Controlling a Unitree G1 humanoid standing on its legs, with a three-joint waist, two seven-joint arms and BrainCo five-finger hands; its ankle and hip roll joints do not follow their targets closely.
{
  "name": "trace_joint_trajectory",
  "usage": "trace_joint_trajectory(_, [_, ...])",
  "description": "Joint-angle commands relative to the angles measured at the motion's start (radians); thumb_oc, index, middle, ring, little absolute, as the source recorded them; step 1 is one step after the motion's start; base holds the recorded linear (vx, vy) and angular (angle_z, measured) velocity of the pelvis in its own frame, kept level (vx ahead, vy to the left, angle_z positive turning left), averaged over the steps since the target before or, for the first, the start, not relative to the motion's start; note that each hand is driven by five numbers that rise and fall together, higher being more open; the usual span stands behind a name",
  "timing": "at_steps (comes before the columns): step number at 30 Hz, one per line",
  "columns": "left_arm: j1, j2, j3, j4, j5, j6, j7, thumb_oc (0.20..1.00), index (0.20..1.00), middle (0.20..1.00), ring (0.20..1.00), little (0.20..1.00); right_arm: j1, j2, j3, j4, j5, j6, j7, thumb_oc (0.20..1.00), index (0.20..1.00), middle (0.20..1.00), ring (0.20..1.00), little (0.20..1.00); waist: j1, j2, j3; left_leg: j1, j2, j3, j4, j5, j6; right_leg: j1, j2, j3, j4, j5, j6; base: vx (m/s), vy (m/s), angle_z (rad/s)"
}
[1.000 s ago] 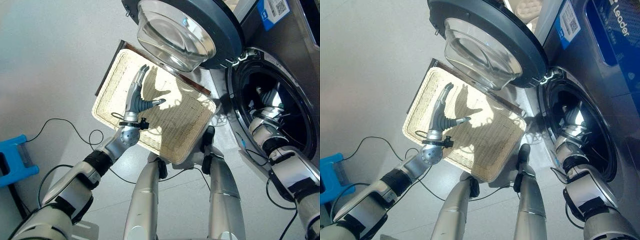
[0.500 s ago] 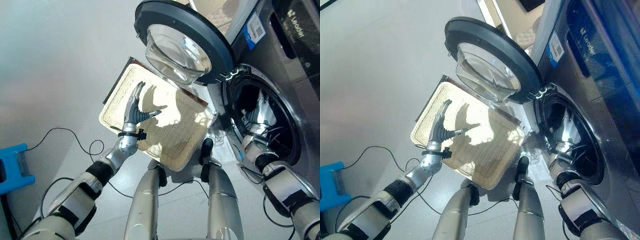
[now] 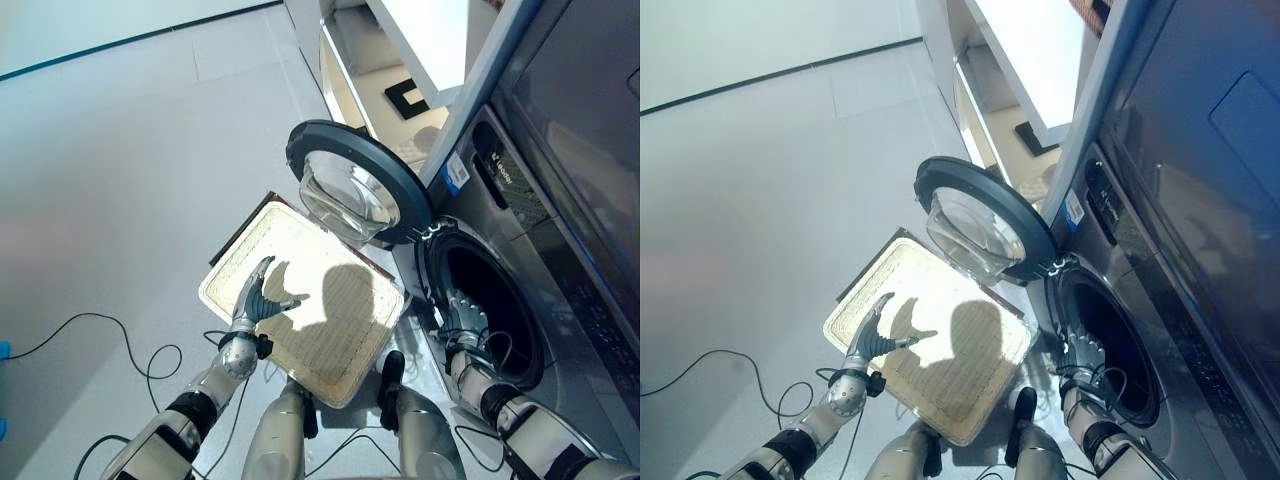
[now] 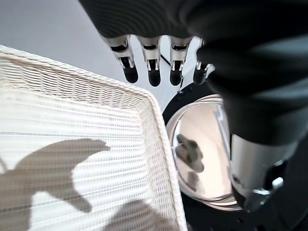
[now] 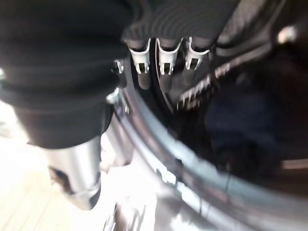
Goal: Put the clothes into the washing machine.
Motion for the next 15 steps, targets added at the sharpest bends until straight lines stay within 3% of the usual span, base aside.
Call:
trace_joint_trajectory(1, [-0.049, -0.041, 0.019, 0.036, 0.006, -0.009, -0.028, 1.0, 1.0, 1.0, 1.0, 1.0, -0.028, -0.029, 0.008, -0.019, 0.022, -0.095, 0.105, 1.0, 1.0, 1.0, 1.0, 1.0, 0.02, -0.015, -0.011, 0.03, -0.019, 0.036, 0.06, -0.11, -0.042, 0.057, 0.01, 0.013, -0.013, -0.027, 0.064, 0.08, 0.018, -0.08])
trace_joint_trajectory(8, [-0.04, -0.064, 0.028, 0.088, 0.014, -0.004, -0.021, 1.0, 1.0, 1.0, 1.0, 1.0, -0.003, 0.0, 0.014, -0.019, 0.056, -0.18, 0.256, 1.0, 1.0, 1.0, 1.0, 1.0, 0.013, -0.032, -0.038, 0.068, -0.015, 0.05, 0.02, -0.099, -0.041, 0.094, 0.018, 0.022, -0.051, -0.017, 0.062, 0.04, 0.018, -0.06])
trace_joint_trajectory(15, [0.004, -0.074, 0.052, 0.154, 0.038, 0.046, -0.059, 1.0, 1.0, 1.0, 1.0, 1.0, 0.049, 0.016, 0.024, -0.008, 0.08, -0.19, 0.415, 1.0, 1.0, 1.0, 1.0, 1.0, 0.015, -0.049, -0.086, 0.118, -0.015, 0.03, -0.028, -0.08, -0.045, 0.148, 0.022, 0.033, -0.103, 0.008, 0.065, 0.05, -0.017, -0.02])
